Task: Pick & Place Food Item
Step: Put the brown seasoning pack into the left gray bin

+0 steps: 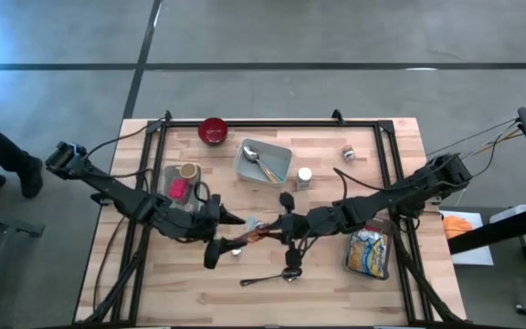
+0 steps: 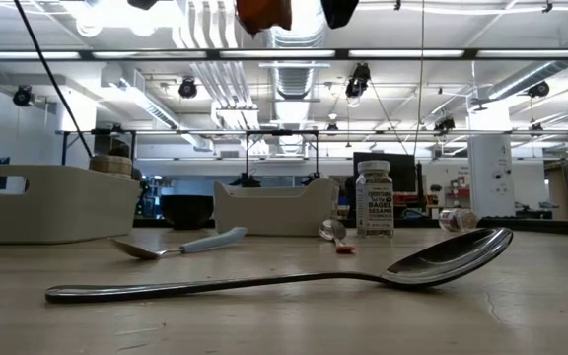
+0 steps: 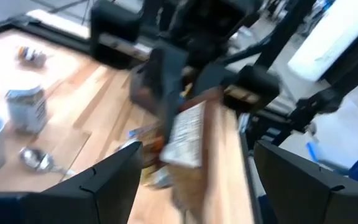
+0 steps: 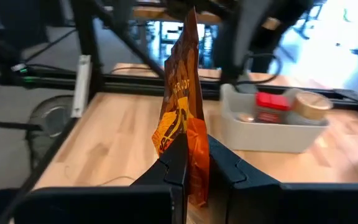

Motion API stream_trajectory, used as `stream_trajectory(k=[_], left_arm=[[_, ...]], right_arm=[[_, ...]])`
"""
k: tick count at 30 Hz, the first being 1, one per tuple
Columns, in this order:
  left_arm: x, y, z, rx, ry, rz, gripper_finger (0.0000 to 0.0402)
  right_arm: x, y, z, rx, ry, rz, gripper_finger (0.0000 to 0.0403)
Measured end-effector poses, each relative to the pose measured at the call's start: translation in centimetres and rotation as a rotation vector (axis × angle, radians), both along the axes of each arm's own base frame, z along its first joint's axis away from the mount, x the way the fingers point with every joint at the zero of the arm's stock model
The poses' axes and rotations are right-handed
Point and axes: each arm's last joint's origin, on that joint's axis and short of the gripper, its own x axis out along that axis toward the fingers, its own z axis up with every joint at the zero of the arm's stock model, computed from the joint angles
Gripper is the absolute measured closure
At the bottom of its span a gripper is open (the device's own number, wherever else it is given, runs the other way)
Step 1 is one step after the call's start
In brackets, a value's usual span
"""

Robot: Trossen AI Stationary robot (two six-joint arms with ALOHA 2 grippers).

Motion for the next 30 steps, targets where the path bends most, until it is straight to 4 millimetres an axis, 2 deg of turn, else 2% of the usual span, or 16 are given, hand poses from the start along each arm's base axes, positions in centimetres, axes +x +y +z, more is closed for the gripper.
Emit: stream_trajectory(k=[13,18,22,29,30], left_arm=[[0.3,0.6,-0.9,0.013,0.059,0.091,0.0092],[0.9,0.6,-1.7,0.027,0.083,0.101,0.0116],[1.0,0.6,-1.7,0.02,0.08,0.104,0.0179],[1.1,0.4,-1.2,-0.068,0.042,0.085,0.037],[1.1,0.4,-1.2,-0.08,0.039,0.079,0.0385]], right_arm=[[0.3,-0.3,0.3,0.036,-0.037,0.052,0.0384],[0.3,-0.3,0.3,0.034,-0.036,0.063,0.0384],[0.3,-0.3,0.3,0.031,-0.036,0.062,0.0384],[0.3,-0.4,0.3,0.031,-0.033,0.059,0.0384],[0.3,-0.4,0.3,0.031,-0.033,0.06,0.0384]])
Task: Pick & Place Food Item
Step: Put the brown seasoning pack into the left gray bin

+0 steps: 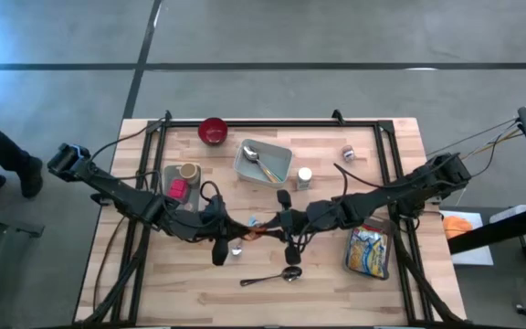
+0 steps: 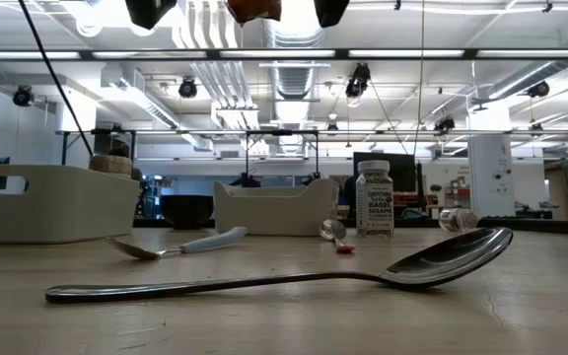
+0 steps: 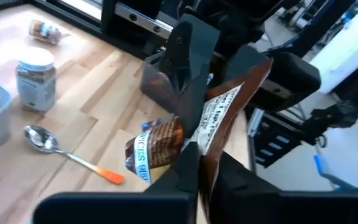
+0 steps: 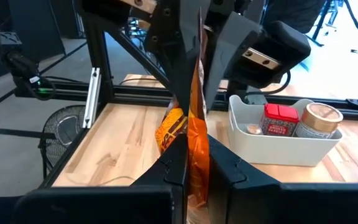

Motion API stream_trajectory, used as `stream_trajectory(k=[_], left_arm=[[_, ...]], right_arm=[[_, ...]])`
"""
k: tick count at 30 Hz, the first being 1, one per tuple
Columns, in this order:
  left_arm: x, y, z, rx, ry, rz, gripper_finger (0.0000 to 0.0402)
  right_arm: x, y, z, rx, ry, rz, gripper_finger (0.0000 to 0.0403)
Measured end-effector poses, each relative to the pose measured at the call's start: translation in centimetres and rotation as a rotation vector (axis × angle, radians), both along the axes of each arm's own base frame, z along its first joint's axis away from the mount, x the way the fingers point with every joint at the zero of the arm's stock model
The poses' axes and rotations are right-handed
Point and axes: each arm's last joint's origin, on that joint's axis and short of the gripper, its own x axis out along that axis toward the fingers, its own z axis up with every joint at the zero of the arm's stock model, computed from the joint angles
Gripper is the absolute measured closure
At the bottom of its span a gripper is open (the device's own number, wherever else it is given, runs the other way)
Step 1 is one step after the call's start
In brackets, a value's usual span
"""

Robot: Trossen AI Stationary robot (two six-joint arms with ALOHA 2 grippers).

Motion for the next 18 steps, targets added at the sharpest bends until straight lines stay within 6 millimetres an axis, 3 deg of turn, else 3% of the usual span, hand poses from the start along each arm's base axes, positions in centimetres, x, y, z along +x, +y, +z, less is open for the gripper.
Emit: stream_trajectory(k=[6,18], left_arm=[[0.03,-0.04,0.06,-0.048,-0.004,0.002,0.04],[-0.18,0.31,-0.24,-0.035,0.012,0.113,0.0401]], right_arm=[[-0.01,0.04,-0.01,0.003,0.003,0.004,0.0367],[-0.04,0.05,-0.09,0.01,0.013,0.001,0.0202]])
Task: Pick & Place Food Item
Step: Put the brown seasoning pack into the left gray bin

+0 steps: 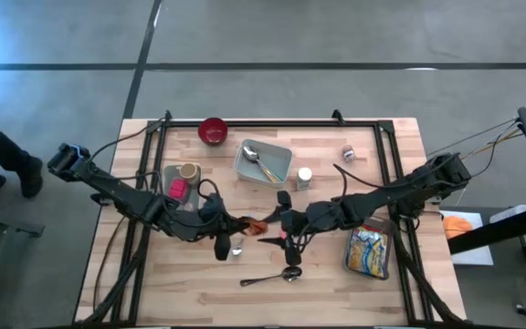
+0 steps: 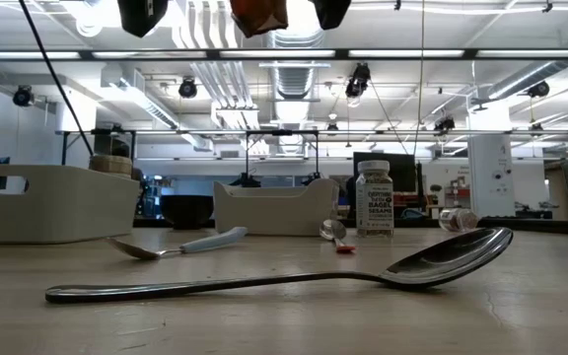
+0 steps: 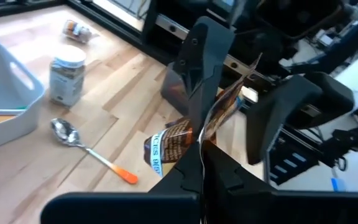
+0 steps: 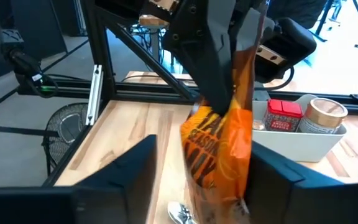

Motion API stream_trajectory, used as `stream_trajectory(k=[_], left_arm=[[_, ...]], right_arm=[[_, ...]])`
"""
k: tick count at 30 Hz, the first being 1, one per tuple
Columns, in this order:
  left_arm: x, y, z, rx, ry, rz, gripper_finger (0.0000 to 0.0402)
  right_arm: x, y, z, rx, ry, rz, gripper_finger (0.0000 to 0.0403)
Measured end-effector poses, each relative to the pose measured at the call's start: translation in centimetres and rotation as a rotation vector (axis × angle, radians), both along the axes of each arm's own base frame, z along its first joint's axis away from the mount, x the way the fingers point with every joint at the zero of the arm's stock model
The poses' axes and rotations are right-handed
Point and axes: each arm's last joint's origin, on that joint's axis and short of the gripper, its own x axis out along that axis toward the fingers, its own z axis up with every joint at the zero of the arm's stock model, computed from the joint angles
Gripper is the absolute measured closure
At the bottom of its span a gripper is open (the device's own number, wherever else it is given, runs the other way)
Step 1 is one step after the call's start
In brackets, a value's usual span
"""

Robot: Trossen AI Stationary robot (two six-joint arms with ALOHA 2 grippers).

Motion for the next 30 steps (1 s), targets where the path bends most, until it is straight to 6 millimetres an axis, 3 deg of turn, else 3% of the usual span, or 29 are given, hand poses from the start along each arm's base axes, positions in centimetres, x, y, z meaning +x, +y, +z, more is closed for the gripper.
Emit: stream_trajectory(k=[5,11,20,30], left_arm=[[-0.5,0.4,-0.1,0.004,0.032,0.048,0.0401],[-1.5,1.1,1.0,0.036,0.161,0.165,0.0401],[-3.4,2.1,2.4,0.054,0.345,0.288,0.0401],[-6.8,3.7,2.1,0.013,0.62,0.507,0.0401]], right_arm=[[-0.1,-0.1,-0.3,-0.005,0.035,-0.006,0.0151],[-0.3,-0.4,-1.0,-0.019,0.102,-0.081,0.0122],[-0.4,-0.5,-1.3,-0.017,0.14,-0.122,0.0119],[-1.7,-0.7,-3.5,0.014,0.387,-0.179,0.0119]])
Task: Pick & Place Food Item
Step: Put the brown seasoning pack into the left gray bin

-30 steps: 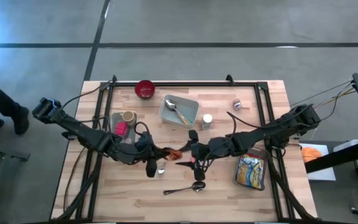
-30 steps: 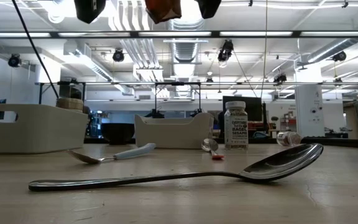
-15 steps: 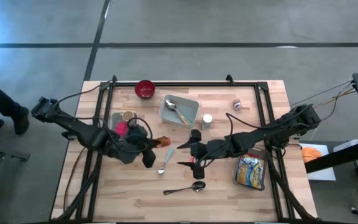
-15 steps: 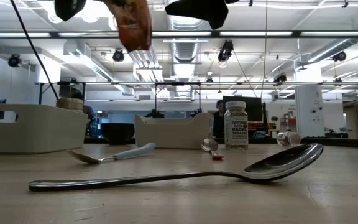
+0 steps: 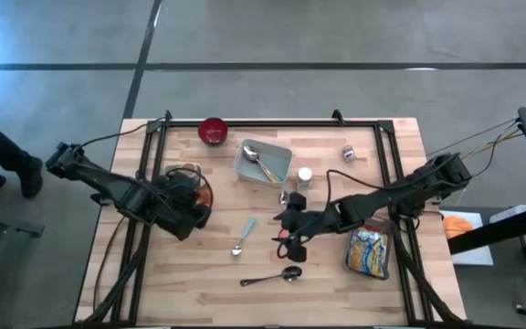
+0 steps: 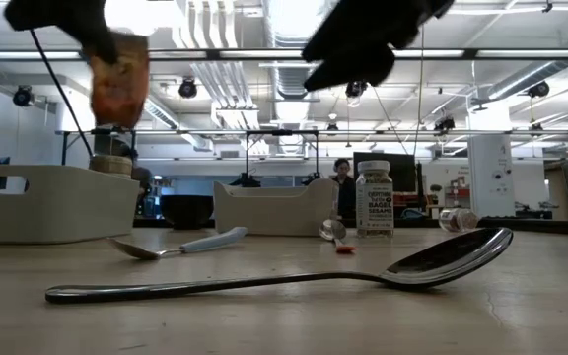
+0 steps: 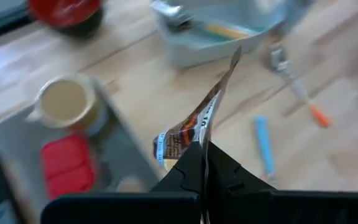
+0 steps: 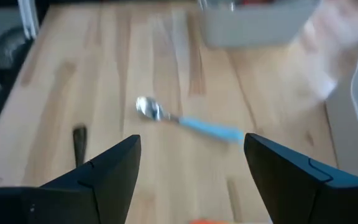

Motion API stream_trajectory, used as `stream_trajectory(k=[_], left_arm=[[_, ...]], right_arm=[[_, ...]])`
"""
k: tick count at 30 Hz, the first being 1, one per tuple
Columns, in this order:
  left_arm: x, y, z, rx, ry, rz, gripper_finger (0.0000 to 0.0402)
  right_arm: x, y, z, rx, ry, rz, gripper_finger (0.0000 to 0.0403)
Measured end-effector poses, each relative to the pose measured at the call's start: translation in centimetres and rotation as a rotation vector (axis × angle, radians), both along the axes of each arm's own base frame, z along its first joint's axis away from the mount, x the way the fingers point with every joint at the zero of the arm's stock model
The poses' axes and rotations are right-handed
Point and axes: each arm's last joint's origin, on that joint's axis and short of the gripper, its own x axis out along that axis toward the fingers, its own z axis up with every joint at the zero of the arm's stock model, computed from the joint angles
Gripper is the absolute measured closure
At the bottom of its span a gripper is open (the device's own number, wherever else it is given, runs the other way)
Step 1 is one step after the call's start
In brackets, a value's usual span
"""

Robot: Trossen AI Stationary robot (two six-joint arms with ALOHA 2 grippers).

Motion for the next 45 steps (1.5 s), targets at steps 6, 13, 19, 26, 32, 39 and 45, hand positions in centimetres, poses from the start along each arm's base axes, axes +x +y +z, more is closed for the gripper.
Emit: stream_trajectory(k=[6,13,19,26,32,39,45], left_arm=[[-1.4,0.4,-1.4,-0.073,0.132,0.144,0.0401],[-1.9,0.6,-1.7,-0.112,0.15,0.242,0.0401],[-1.9,1.1,-1.7,-0.127,0.166,0.287,0.0401],[-2.4,1.2,-2.4,-0.165,0.24,0.337,0.0401],[-3.1,1.3,-4.5,-0.17,0.317,0.386,0.0401],[-3.3,1.3,-6.0,-0.169,0.331,0.422,0.0401],[-3.3,1.3,-7.3,-0.183,0.298,0.448,0.0401]], right_arm=[[-1.2,0.7,-1.8,0.01,0.068,0.003,0.0119],[-1.9,0.9,-3.3,0.033,0.089,-0.011,0.0119],[-2.1,0.8,-3.7,0.038,0.091,-0.015,0.0119],[-2.2,1.0,-3.7,0.04,0.09,-0.008,0.0119],[-2.2,1.1,-3.7,0.04,0.09,-0.003,0.0119],[-2.3,1.3,-3.7,0.041,0.093,0.011,0.0119],[-2.3,1.3,-3.7,0.041,0.093,0.011,0.0119]])
